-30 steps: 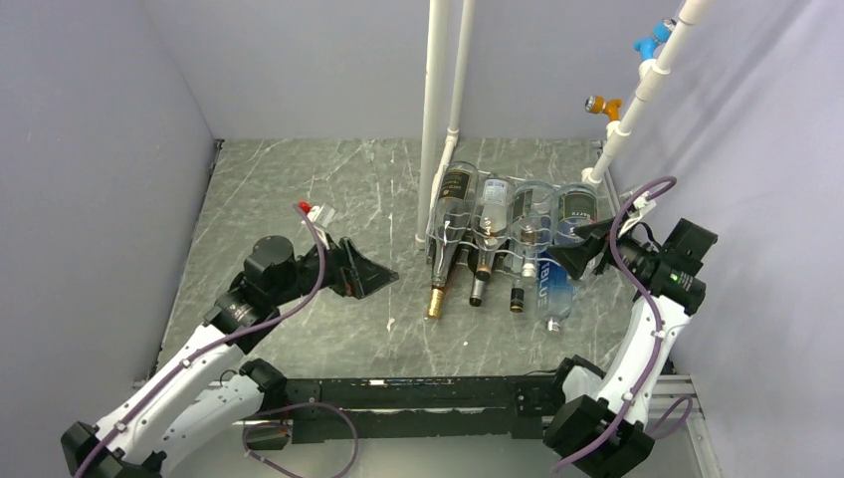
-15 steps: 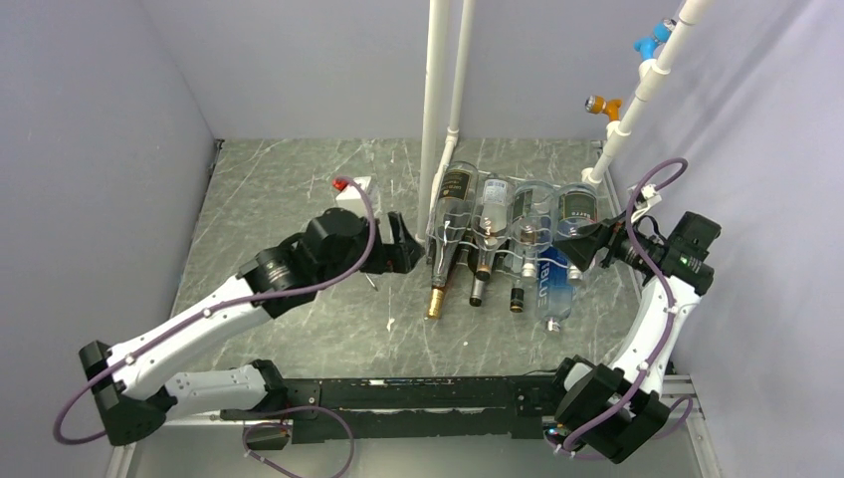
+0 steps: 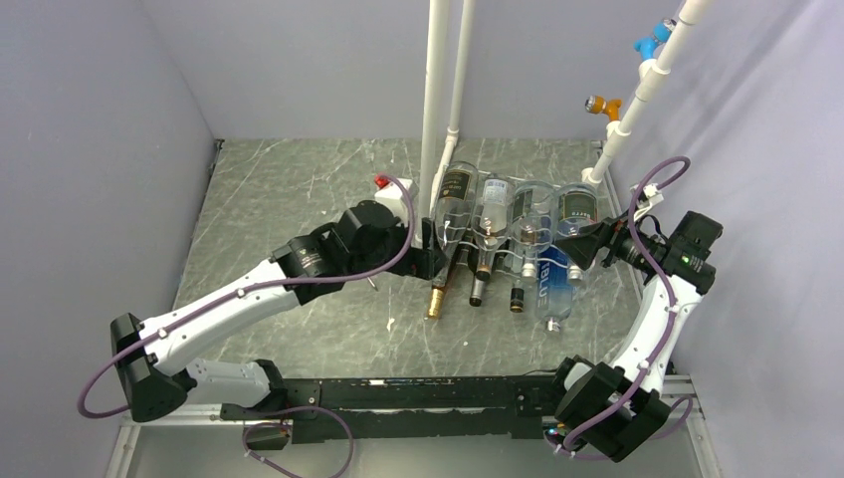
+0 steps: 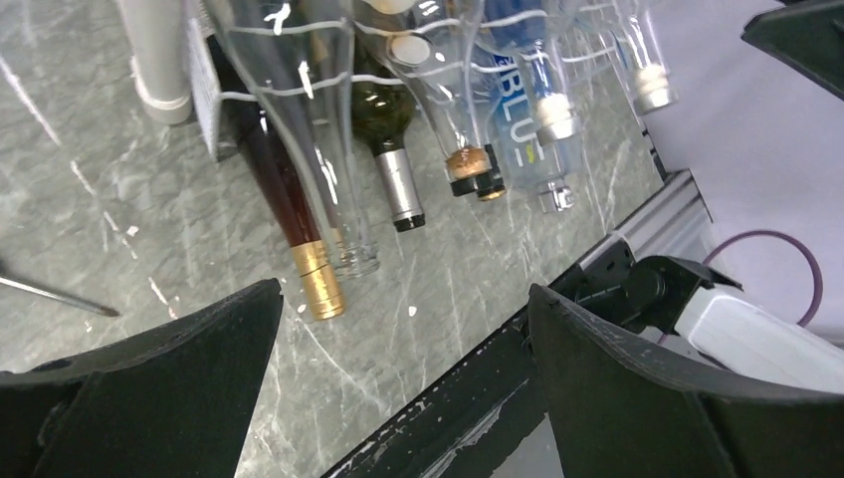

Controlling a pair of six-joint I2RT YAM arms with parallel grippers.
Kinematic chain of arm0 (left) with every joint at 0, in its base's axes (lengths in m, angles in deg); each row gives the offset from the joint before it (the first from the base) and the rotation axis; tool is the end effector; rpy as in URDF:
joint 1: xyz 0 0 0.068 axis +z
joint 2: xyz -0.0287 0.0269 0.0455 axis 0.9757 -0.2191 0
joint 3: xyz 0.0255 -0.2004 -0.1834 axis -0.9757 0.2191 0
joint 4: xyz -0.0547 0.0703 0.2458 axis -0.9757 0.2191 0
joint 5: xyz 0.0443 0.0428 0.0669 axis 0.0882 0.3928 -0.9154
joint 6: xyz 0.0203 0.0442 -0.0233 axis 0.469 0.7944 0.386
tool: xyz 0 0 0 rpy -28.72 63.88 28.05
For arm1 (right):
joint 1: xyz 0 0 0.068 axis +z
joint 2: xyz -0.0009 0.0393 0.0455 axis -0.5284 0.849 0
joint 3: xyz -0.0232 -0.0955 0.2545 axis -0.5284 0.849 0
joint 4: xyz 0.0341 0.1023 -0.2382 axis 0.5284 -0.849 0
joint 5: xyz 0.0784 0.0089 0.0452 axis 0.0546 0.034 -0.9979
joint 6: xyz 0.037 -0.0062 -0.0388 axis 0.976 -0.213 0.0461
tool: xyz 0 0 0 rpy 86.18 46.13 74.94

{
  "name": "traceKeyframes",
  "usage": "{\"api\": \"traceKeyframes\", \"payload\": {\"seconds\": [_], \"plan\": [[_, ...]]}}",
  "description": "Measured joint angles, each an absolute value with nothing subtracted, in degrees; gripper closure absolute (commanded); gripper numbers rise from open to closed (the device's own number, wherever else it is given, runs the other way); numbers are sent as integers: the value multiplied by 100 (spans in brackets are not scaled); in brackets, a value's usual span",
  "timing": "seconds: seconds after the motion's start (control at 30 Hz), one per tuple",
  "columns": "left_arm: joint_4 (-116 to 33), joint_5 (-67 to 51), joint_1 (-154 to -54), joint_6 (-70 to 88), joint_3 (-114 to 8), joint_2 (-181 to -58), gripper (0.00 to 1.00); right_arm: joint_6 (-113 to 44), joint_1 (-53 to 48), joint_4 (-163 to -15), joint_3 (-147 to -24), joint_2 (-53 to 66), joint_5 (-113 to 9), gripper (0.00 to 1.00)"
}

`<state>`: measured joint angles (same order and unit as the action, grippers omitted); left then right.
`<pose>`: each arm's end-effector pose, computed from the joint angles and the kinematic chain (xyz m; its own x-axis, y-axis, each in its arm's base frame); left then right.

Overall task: Take the wine bottle off the wine rack
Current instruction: Pick up the wine bottle from the wine rack.

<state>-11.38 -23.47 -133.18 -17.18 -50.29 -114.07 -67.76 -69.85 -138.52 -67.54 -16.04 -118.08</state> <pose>0.1561 -0.2222 0.3671 -0.6774 -0.0789 -0.7314 0.4394 0.7539 -0.4884 0.1636 -0.0842 0.3291 -0.4145 0.1665 -0.8947 -0.5468 0.7403 0.3911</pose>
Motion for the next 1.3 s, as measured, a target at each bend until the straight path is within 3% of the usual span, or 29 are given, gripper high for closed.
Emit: {"api": "traceKeyframes", "payload": {"seconds": [0.27,0.43,0.53,0.8,1.3], "plan": [[-1241,-2105,-13370,-1541,-5436,-12057,1,-6759,-6985,-13834,-6754,-1650,-11788,0],[-832,-2778,-13567,-1842,-6015,-12566,1,-6757,-6985,-13832,-6754,-1646,-11786,0],[-570,-3215,-13628,-2089,-6229,-12765,10,-6724,-6987,-13810,-6754,-1646,-11771,0],[-736,-3692,-13632,-2078,-5932,-13040,12,-6614,-6996,-13723,-6754,-1650,-11766,0],[-2283,-3974,-13632,-1560,-5130,-13517,28,-6518,-7007,-13559,-6665,-1731,-11755,0]]}}
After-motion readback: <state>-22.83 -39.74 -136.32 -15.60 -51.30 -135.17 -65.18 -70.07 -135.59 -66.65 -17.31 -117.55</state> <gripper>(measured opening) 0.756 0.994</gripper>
